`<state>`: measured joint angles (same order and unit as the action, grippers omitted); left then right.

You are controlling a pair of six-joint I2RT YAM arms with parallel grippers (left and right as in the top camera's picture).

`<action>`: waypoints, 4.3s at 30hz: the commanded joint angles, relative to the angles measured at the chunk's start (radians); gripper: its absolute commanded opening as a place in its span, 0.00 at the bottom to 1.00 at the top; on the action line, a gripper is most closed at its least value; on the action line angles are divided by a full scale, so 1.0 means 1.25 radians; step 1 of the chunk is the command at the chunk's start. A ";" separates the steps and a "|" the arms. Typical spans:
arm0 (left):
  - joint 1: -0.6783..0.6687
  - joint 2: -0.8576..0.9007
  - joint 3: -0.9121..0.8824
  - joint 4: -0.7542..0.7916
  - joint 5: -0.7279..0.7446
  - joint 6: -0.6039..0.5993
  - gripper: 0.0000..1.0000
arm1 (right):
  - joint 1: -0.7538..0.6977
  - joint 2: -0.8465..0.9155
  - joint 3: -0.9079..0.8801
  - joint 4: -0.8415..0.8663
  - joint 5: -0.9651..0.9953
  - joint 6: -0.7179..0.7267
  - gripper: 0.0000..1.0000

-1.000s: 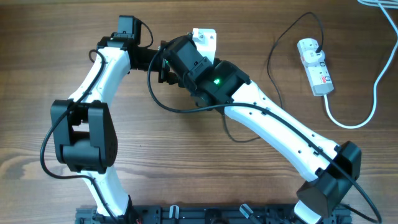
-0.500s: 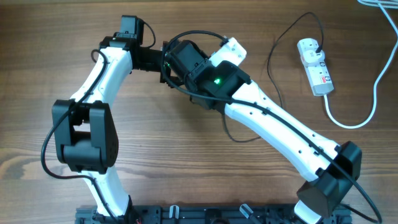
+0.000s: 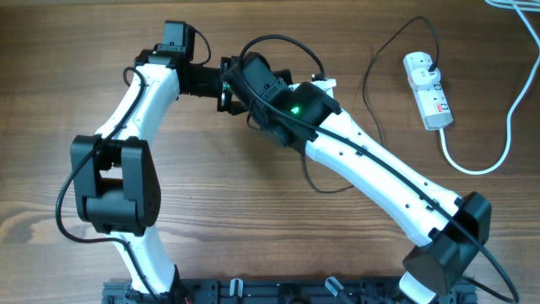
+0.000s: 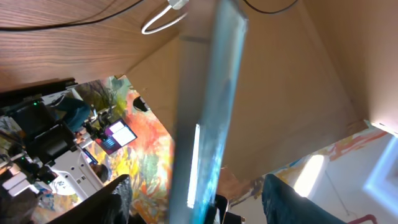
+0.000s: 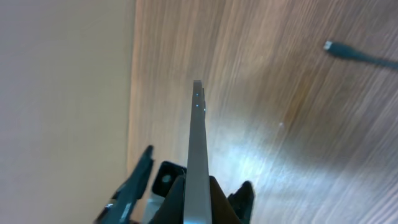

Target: Plug charger to phone and switch on socket

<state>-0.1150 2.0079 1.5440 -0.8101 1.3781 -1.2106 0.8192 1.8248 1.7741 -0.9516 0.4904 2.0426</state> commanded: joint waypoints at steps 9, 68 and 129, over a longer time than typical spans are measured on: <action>0.008 -0.021 0.014 0.033 0.012 -0.071 0.34 | -0.001 -0.034 0.021 0.016 0.014 0.023 0.04; 0.042 -0.283 0.014 -0.146 -1.092 0.481 0.04 | -0.302 -0.003 -0.382 0.023 -0.530 -1.328 0.71; 0.052 -0.282 0.014 -0.145 -0.957 0.522 0.04 | -0.200 0.158 -0.338 0.189 -0.342 -1.217 0.04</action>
<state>-0.0566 1.6569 1.5524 -1.0241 0.0776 -0.6235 0.5686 2.0136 1.3117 -0.6991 0.0864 0.5819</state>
